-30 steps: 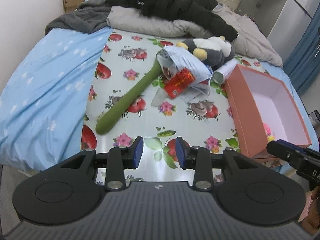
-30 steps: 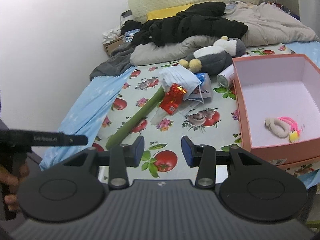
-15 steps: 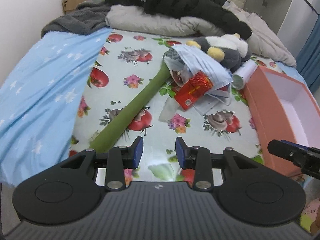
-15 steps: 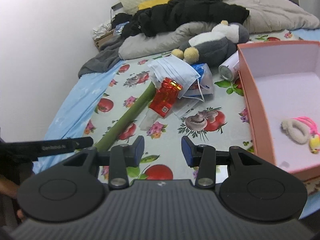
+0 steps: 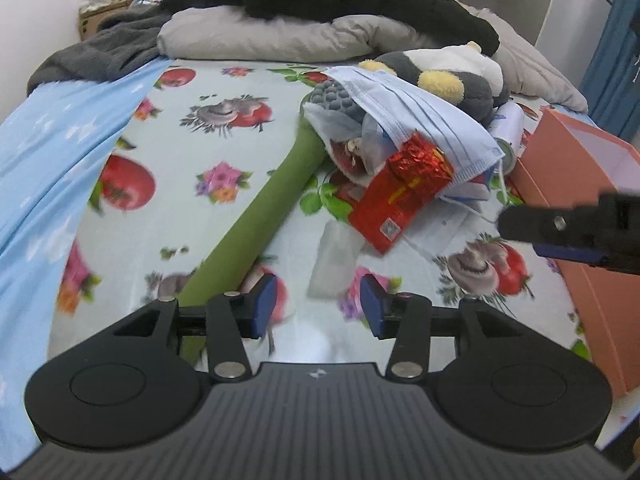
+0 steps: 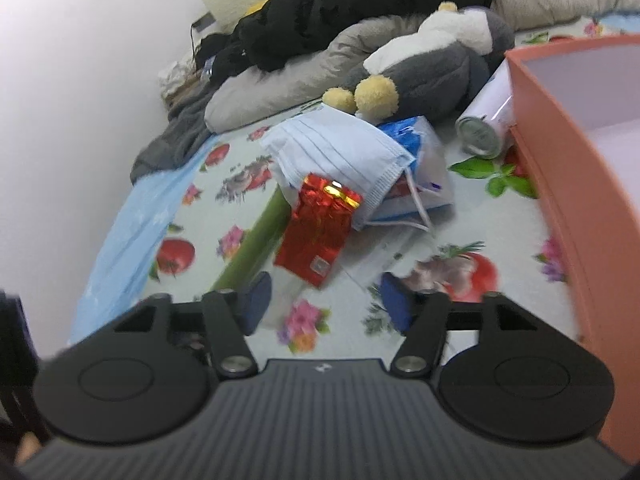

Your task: Organize soft objects

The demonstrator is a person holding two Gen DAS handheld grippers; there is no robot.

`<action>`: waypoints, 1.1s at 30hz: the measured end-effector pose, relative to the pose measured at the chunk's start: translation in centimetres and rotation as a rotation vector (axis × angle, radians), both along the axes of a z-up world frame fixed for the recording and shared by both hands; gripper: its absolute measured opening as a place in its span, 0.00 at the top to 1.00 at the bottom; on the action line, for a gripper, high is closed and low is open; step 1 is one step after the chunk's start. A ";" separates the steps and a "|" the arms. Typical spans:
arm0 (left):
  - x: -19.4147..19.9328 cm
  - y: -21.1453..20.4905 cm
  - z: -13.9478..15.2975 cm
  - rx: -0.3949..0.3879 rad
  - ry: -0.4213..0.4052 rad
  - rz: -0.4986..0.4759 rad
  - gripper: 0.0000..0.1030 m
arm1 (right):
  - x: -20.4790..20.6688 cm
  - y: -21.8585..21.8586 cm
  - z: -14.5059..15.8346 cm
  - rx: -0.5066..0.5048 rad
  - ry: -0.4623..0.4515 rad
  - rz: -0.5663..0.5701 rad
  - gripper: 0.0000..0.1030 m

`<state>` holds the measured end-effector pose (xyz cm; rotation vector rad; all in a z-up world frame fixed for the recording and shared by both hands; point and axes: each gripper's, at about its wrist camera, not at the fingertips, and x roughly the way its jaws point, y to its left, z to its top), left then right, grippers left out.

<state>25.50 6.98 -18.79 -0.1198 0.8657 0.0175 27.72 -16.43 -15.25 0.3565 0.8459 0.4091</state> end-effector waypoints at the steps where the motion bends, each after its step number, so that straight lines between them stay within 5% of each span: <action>1: 0.5 0.1 -0.4 -0.009 0.002 -0.003 0.49 | 0.6 0.3 -0.4 0.017 0.007 -0.005 0.36; 17: 5.5 0.4 -5.0 -0.077 0.011 -0.076 0.49 | 8.5 4.1 -6.4 0.103 0.151 -0.060 0.36; 22: 6.0 0.7 -5.2 -0.104 0.011 -0.070 0.67 | 9.4 4.9 -7.5 0.120 0.164 -0.072 0.36; 29: 5.4 1.0 -4.4 -0.141 0.016 -0.043 0.84 | 9.3 4.9 -7.3 0.105 0.157 -0.054 0.78; 33: 4.6 1.5 -4.1 -0.161 0.031 -0.008 0.85 | 8.6 4.5 -6.7 0.107 0.155 -0.040 0.85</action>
